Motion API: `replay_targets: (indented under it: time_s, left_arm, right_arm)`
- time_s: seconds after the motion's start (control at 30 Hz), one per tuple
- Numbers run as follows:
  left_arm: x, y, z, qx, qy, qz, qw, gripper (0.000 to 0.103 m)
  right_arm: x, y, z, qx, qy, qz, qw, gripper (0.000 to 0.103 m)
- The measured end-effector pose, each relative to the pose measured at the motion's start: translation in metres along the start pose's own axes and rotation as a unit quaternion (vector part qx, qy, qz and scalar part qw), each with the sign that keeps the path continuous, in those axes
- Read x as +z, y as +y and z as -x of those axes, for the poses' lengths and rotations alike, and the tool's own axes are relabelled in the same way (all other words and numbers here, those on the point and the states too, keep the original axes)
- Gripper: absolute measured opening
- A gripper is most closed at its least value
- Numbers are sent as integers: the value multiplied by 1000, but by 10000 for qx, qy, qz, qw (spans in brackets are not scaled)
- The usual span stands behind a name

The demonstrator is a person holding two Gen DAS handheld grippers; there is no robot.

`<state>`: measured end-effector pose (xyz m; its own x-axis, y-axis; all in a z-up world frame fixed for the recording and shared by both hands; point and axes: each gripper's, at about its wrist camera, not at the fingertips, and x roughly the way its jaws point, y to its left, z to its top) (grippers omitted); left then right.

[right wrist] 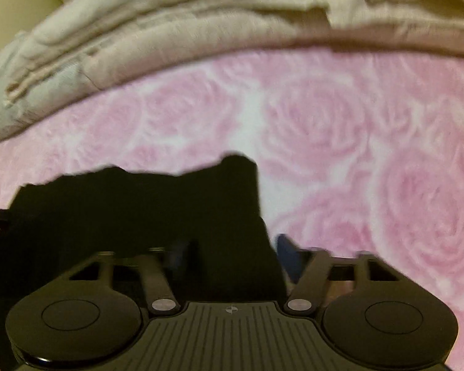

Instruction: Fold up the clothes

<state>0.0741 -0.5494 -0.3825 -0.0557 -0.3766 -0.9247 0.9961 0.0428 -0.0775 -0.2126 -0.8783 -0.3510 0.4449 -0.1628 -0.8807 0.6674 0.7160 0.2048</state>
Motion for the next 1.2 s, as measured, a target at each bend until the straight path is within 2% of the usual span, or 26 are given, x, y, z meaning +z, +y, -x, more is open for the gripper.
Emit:
replay_targets:
  time_s: [0.13,0.2,0.33,0.5,0.6,0.7,0.8,0.97,1.1,1.13,1.17,1.2]
  left_arm:
    - [3,7,-10,132,4,60,9999,11]
    - [6,3,-3,276,22,37,9996,11]
    - [5,-10,24,347,-15,-45,9994,12]
    - [-10,-45,65,93,-59,-33,9999,15]
    - [-29,-72,72,-224,91,78,9997,15]
    - [-57,-97,64,-327,433,33,9985,15]
    - [-82,-111,57,-267,685,-30,9973,15]
    - [-101,-114,67,-31,834,85,9965,16]
    - [-110,-116,87,253,977,5,9949,18]
    - [-114,-114,94,302,947,18,9950,19]
    - [-119,-112,101,351,917,31,9952,20]
    - [-124,-110,108,400,887,44,9952,22]
  right_arm:
    - [-3,-12,-4,-272,19,290,9992,53]
    - [-8,-15,9,-477,-12,332,9983,53]
    - [-25,-8,51,-549,-191,394,9975,53]
    - [-73,30,108,99,-329,665,9972,53]
    - [-118,49,115,463,3,813,9956,53]
    - [-163,46,110,487,428,737,9952,53]
    - [-189,33,115,369,431,668,9962,53]
    - [-196,27,125,144,636,848,9943,54]
    - [-182,54,138,21,473,1281,9906,54]
    - [-179,67,142,69,385,1444,9887,56]
    - [-176,83,145,101,274,1621,9864,75]
    - [-174,100,148,125,157,1798,9835,88]
